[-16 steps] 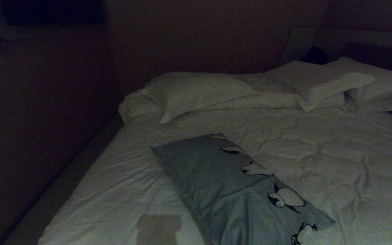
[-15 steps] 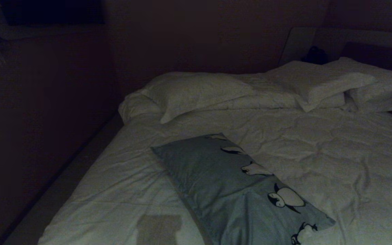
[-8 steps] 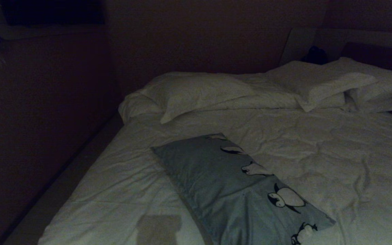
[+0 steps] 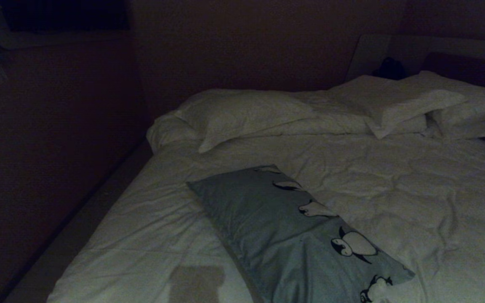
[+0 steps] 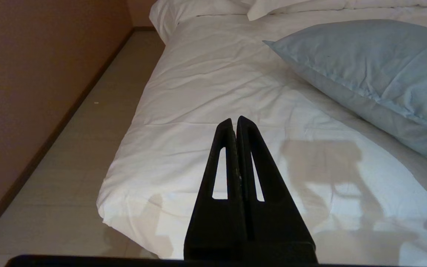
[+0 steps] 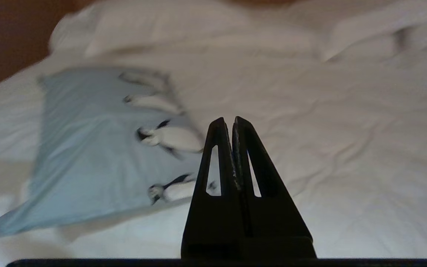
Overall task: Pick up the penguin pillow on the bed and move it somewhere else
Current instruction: Pick up the pillow
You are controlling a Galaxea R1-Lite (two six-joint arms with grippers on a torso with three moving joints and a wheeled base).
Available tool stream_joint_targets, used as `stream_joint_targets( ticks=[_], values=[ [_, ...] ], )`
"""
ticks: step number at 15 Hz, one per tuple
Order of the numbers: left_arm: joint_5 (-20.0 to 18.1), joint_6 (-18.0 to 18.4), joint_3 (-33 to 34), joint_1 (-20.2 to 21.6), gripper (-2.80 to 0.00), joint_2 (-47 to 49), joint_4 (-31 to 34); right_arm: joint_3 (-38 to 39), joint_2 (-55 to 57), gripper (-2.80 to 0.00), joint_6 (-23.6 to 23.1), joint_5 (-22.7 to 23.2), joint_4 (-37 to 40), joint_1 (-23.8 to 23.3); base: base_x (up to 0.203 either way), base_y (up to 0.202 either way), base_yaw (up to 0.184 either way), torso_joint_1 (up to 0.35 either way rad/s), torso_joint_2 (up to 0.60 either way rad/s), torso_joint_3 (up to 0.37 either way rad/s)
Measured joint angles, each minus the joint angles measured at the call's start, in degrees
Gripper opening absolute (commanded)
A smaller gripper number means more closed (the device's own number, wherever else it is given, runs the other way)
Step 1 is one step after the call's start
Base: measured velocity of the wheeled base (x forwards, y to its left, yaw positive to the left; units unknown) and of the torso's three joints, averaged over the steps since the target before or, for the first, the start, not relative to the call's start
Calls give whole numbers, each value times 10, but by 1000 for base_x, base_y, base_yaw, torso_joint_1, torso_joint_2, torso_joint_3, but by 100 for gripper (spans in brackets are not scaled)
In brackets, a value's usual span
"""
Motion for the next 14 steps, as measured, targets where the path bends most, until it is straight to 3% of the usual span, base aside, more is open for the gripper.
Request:
stream_joint_targets(
  ticks=[7,14],
  values=[
    [0,0,0,0,-280,0,0,-75,363,-280,13,68,-10,6,0,0,0,0,0,0],
    [0,0,0,0,-280,0,0,-179,724,-280,73,114,-144,49,0,0,0,0,0,0]
  ],
)
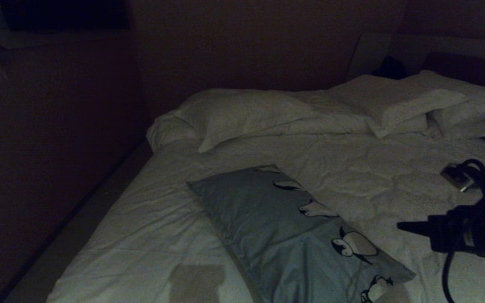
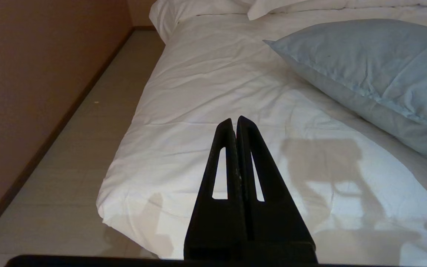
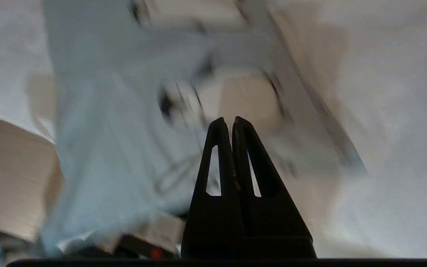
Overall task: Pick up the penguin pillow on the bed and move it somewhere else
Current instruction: Pick up the pillow
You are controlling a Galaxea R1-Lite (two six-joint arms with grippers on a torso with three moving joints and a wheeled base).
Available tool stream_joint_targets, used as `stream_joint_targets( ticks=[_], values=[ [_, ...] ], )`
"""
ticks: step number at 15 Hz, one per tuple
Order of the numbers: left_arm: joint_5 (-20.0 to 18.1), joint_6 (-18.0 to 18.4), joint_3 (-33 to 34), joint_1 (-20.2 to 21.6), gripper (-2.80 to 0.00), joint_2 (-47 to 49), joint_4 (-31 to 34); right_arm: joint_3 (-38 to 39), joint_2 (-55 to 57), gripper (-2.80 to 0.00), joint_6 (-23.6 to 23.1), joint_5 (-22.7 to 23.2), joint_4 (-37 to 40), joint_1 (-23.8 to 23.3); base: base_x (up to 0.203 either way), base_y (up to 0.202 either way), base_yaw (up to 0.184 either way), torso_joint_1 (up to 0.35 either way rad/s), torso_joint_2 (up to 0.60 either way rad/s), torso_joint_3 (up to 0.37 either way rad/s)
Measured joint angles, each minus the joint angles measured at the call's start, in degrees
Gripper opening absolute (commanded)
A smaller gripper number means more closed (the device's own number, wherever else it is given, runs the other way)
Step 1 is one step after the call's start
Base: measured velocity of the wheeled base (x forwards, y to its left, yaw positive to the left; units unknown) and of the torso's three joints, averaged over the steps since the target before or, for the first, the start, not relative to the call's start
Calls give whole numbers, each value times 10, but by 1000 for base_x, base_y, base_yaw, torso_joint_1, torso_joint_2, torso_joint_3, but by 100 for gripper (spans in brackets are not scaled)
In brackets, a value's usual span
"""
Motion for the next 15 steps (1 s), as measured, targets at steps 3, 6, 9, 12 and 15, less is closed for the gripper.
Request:
stream_joint_targets(
  ticks=[3,6,9,12,15],
  values=[
    [0,0,0,0,-280,0,0,-58,91,-280,34,18,-65,40,0,0,0,0,0,0],
    [0,0,0,0,-280,0,0,-86,137,0,42,22,-107,80,0,0,0,0,0,0],
    [0,0,0,0,-280,0,0,-92,160,0,24,20,-125,112,0,0,0,0,0,0],
    [0,0,0,0,-280,0,0,-87,169,0,-17,9,-118,128,0,0,0,0,0,0],
    [0,0,0,0,-280,0,0,-69,184,0,-77,3,-99,130,0,0,0,0,0,0]
  ],
)
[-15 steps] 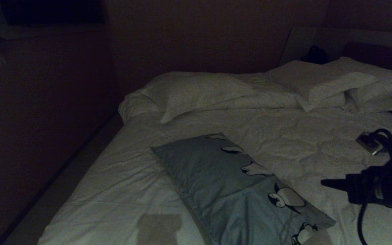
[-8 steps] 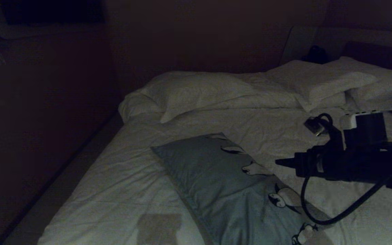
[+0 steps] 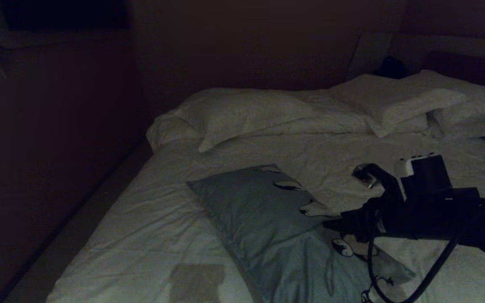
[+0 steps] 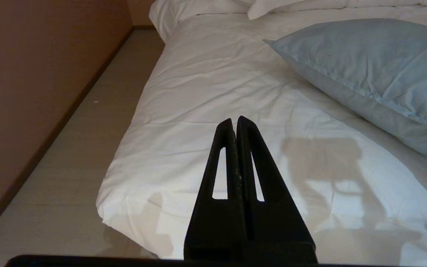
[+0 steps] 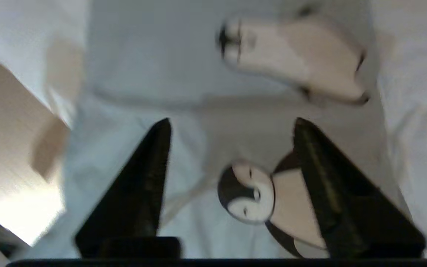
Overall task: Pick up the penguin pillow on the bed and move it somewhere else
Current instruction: Pick up the pillow
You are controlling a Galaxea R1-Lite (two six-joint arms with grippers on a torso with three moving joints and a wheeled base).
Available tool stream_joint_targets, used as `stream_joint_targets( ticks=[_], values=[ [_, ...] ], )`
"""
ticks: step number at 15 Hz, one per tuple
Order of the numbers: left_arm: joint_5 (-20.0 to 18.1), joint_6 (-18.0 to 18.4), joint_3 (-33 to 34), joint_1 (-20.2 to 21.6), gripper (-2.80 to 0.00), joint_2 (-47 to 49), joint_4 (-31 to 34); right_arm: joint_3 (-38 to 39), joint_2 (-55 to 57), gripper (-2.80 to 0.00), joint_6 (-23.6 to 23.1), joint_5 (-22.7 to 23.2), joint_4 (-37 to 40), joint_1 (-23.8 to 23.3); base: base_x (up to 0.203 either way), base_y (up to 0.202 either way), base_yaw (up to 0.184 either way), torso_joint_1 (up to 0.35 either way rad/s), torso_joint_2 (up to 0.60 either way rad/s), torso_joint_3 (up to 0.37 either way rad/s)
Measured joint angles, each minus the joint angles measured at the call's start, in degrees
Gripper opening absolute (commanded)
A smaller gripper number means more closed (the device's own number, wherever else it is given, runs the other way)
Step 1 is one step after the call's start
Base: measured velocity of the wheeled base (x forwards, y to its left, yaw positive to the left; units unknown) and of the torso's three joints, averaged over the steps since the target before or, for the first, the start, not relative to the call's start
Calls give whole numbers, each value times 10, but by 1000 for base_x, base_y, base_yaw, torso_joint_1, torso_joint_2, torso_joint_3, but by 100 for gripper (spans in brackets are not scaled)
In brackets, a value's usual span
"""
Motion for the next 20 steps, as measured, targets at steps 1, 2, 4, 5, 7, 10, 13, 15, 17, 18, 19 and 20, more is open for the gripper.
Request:
stream_joint_targets(
  ticks=[1,2,4,5,7,10,13,15,17,18,19,20],
  values=[
    [0,0,0,0,-280,0,0,7,8,0,-21,-5,1,1,0,0,0,0,0,0],
    [0,0,0,0,-280,0,0,13,19,0,-43,-12,0,1,0,0,0,0,0,0],
    [0,0,0,0,-280,0,0,17,42,0,-78,-29,-4,0,0,0,0,0,0,0],
    [0,0,0,0,-280,0,0,18,55,0,-95,-34,-6,0,0,0,0,0,0,0],
    [0,0,0,0,-280,0,0,18,80,0,-117,-34,-17,0,0,0,0,0,0,0],
    [0,0,0,0,-280,0,0,17,119,0,-123,-12,-38,0,0,0,0,0,0,0],
    [0,0,0,0,-280,0,0,1,162,0,-103,28,-44,2,0,0,0,0,0,0],
    [0,0,0,0,-280,0,0,-10,191,0,-82,54,-44,4,0,0,0,0,0,0],
    [0,0,0,0,-280,0,0,-14,215,0,-70,67,-45,12,0,0,0,0,0,0],
    [0,0,0,0,-280,0,0,-15,226,0,-68,69,-45,19,0,0,0,0,0,0],
    [0,0,0,0,-280,0,0,-16,235,0,-68,68,-45,23,0,0,0,0,0,0],
    [0,0,0,0,-280,0,0,-17,243,0,-68,67,-45,26,0,0,0,0,0,0]
  ],
)
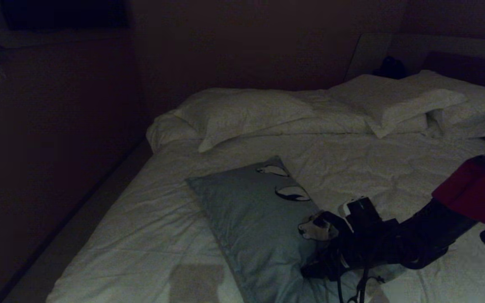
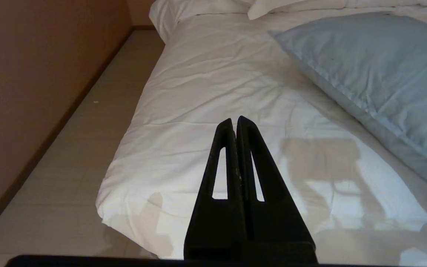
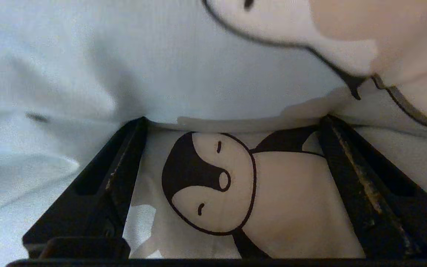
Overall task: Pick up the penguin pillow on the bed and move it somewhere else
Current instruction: Pick up the pillow
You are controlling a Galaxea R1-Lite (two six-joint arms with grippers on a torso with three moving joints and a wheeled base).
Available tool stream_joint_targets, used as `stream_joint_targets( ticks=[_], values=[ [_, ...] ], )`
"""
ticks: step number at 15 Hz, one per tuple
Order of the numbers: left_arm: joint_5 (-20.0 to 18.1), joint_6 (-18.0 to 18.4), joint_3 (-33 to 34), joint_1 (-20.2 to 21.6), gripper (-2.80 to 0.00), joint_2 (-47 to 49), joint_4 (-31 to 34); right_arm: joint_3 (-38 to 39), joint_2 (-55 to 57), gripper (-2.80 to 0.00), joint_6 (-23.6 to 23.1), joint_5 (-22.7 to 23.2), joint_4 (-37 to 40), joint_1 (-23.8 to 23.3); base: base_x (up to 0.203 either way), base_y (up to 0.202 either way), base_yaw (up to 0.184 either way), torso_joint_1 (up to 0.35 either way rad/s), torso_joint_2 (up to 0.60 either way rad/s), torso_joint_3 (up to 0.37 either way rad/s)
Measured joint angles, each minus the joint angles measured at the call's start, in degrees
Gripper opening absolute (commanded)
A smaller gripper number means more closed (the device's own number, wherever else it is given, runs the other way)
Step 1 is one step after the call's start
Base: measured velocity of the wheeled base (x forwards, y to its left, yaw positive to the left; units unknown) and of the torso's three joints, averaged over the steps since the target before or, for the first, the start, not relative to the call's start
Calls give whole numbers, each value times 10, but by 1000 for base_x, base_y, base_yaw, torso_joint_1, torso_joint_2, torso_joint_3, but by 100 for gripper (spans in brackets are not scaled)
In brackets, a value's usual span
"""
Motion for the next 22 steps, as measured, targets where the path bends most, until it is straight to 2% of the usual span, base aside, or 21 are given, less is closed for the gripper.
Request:
stream_joint_targets(
  ticks=[4,5,14,22],
  values=[
    [0,0,0,0,-280,0,0,-3,17,0,1,-1,1,3,0,0,0,0,0,0],
    [0,0,0,0,-280,0,0,-3,19,-280,1,-1,1,3,0,0,0,0,0,0],
    [0,0,0,0,-280,0,0,0,7,-280,5,1,3,3,0,0,0,0,0,0],
    [0,0,0,0,-280,0,0,9,-80,-280,36,6,6,3,0,0,0,0,0,0]
  ],
)
